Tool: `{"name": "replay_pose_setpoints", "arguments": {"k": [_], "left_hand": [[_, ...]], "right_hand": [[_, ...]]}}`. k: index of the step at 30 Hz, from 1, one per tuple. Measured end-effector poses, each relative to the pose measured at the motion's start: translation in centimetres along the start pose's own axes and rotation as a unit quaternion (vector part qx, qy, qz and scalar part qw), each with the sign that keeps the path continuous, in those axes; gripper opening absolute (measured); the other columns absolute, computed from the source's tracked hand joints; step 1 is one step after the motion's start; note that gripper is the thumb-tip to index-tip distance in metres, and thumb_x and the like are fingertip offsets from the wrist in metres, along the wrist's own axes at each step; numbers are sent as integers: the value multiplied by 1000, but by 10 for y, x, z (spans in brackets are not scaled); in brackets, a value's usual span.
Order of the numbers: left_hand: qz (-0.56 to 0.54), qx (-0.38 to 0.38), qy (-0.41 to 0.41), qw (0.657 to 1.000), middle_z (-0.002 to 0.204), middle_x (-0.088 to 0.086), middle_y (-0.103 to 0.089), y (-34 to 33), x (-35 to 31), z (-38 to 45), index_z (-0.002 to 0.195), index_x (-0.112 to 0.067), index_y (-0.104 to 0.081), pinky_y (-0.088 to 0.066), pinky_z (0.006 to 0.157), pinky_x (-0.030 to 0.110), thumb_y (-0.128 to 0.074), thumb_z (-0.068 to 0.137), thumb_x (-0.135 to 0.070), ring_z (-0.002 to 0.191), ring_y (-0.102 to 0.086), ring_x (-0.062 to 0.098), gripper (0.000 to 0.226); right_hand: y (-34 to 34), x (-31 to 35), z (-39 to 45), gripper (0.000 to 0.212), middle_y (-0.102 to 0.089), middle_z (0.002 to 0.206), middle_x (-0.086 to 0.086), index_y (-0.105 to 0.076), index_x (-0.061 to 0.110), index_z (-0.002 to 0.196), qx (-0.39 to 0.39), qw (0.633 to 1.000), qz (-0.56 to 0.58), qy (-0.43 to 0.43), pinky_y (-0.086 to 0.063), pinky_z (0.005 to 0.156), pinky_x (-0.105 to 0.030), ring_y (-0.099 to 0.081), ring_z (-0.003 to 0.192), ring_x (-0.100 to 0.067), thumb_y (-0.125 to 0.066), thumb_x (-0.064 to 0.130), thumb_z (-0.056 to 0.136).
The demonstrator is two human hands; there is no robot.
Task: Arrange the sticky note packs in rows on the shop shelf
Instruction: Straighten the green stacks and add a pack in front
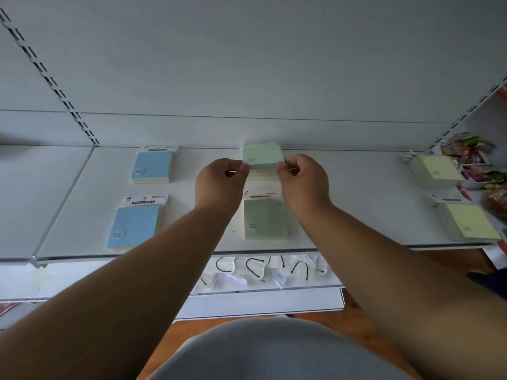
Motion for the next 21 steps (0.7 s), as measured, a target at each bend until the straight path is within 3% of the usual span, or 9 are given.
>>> {"name": "replay_pose_setpoints", "arguments": {"k": [2,8,13,17,21], "left_hand": [[4,1,-6,1000,75,-15,-66,7,6,-20,93,-25,-72,-42,64,19,-67,86,-32,69,-59,-1,11],[87,41,-65,993,90,-13,-63,7,36,-69,94,-24,-71,-44,74,21,-72,83,-25,79,-57,5,11],[126,95,-53,986,100,-8,-63,-5,48,-75,103,-22,-67,-40,72,19,-70,82,-27,84,-59,7,23],[118,122,-58,984,109,-11,-59,-11,48,-79,125,-27,-52,-51,78,27,-70,77,-25,86,-61,7,52],[167,115,-123,972,105,-3,-64,-16,40,-81,118,-23,-59,-50,79,30,-63,81,-17,87,-62,17,37]], "right_hand": [[9,-3,-23,17,-68,92,0,-67,14,96,-10,1000,16,11,-45,75,-25,-62,84,-15,-61,29,90],[12,-26,-95,11,-61,88,1,-66,11,88,-2,995,-28,95,-44,73,-22,-57,80,-13,-70,21,85],[8,-42,-110,19,-63,91,1,-67,11,96,7,998,-26,55,-48,73,-23,-59,79,-12,-71,25,84],[4,-45,-108,28,-68,95,9,-63,19,108,55,998,8,6,-52,77,-23,-63,84,-8,-71,31,84],[1,-42,-110,31,-72,97,8,-67,21,110,65,998,-9,17,-55,80,-26,-66,84,-8,-75,26,81]]}}
Point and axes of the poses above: each hand's wrist, its own z-axis towards the middle knuckle, its own y-axis out of the back of the hand, x = y × z, the point moved 9 cm from there along z, towards the middle knuckle
